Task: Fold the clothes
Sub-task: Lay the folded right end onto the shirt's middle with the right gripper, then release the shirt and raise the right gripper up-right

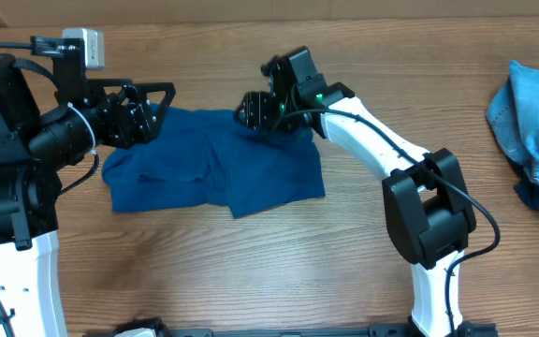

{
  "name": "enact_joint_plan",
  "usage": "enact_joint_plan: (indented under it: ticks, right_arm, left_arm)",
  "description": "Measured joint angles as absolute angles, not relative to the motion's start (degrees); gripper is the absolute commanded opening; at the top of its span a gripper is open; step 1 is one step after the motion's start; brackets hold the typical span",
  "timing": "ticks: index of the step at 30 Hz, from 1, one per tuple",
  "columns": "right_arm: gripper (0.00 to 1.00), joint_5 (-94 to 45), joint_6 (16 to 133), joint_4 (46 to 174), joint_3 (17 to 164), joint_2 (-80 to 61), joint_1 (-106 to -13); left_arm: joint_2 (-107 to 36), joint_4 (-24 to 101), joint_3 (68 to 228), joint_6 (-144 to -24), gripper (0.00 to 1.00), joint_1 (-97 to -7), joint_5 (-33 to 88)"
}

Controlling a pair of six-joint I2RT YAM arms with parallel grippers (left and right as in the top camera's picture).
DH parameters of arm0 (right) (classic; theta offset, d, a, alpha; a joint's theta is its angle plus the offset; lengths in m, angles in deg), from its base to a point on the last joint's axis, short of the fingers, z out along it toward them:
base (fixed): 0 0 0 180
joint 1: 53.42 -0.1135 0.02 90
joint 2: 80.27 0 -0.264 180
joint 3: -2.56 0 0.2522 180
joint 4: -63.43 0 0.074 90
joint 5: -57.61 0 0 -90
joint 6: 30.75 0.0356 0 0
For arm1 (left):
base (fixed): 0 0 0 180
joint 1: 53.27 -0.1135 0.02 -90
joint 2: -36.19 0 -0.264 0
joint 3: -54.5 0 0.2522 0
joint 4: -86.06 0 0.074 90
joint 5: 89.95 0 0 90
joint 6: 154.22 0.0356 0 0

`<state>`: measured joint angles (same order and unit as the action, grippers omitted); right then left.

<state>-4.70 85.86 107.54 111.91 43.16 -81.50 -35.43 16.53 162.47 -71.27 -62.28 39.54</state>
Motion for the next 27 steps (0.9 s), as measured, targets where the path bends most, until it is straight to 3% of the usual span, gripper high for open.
enact_joint_plan:
  ticks: [7, 15, 19, 27]
  right_arm:
    - [0.76, -6.28, 83.79, 115.96, 111.91, 43.16, -83.16]
    - [0.75, -14.23, 80.53, 112.90, 111.91, 43.21, -83.18]
    - [0.65, -19.54, 79.42, 109.60, 111.93, 46.77, -82.79]
    - [0.71, -20.46, 77.03, 112.99, 113.57, 48.63, -78.65]
  left_arm:
    - [-35.43, 16.53, 162.47, -71.25, 0.82, -62.28, 39.50]
    - [-35.43, 16.14, 162.47, -71.27, 0.82, -62.28, 39.50]
    - [-35.43, 15.83, 162.47, -71.25, 0.82, -62.28, 39.52]
    - [-35.41, 14.85, 162.47, -71.07, 0.85, -62.28, 39.43]
